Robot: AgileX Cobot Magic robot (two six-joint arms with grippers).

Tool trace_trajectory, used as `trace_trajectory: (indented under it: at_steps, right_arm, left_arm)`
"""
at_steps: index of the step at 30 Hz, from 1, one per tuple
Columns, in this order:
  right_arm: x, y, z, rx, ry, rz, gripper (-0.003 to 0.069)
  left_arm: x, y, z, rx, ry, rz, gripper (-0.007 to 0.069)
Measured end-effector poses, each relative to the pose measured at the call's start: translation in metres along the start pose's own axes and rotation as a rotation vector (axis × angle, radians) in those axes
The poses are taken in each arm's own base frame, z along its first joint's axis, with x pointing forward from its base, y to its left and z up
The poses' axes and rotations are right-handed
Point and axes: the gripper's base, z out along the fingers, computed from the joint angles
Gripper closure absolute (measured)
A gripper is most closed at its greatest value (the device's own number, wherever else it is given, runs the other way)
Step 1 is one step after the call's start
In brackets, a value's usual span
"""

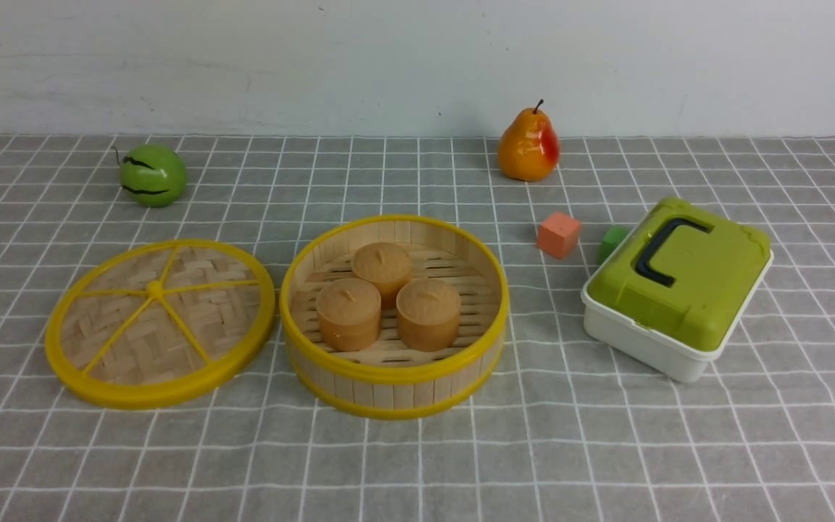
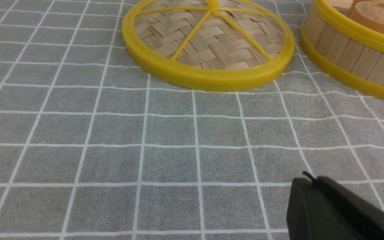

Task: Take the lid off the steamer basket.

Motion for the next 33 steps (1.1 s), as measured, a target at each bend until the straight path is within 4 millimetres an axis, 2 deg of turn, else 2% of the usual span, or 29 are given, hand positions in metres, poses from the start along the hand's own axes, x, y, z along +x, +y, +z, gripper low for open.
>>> trace_trajectory:
  at_steps: [33]
  right_arm:
    - [0.0000,0.0000,0.0000,0.000,0.000,0.000,0.0418]
  left_arm:
    - [0.0005,0.0000,0.0000,0.000,0.006,0.001,0.0621]
